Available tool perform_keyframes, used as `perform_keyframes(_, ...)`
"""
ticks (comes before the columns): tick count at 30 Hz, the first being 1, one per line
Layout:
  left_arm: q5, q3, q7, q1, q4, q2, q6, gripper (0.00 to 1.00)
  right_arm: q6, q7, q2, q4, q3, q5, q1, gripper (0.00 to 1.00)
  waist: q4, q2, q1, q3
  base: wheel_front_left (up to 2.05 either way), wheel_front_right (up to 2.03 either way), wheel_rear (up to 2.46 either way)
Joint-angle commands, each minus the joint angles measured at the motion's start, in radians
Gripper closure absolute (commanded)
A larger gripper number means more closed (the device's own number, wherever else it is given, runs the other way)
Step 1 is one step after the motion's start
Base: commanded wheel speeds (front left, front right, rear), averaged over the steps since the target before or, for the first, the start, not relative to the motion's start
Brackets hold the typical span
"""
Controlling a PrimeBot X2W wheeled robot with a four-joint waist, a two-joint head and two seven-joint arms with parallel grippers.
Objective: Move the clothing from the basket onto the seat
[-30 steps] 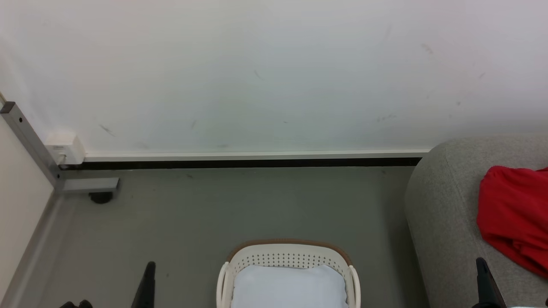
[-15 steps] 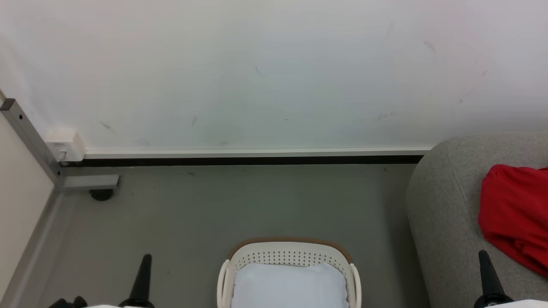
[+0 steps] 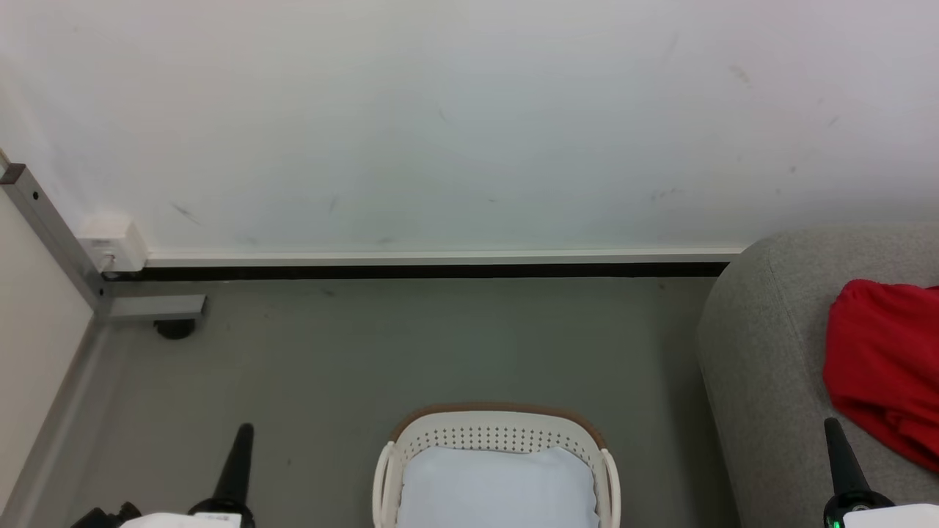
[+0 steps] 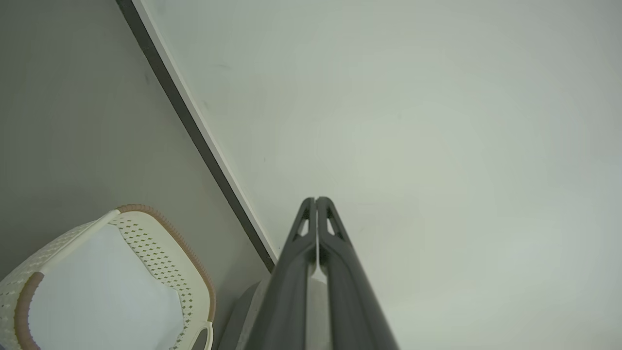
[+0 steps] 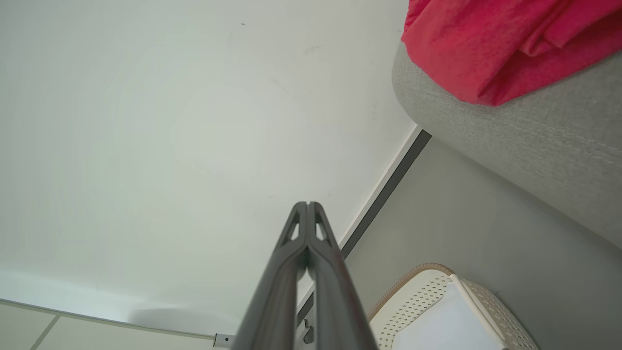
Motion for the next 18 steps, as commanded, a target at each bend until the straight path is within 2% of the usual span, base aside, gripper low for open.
perform_keyframes(1,-0.023,0.006,0.007,-0.019,-0.007,0.008,-0.002,1.0,-0.001,0.005,-0.009,-0.01,-0.005,0.027,-0.017,1.0,0.0,0.0,0.0,0.001,0.0,0.0,0.0)
perform_keyframes(18,-0.158,0.028,0.047,-0.04,-0.004,0.007,-0.003,1.0,-0.002,0.041,-0.01,-0.018,-0.017,0.169,-0.035,1.0,0.004,0.0,0.0,0.011,0.0,0.0,0.0)
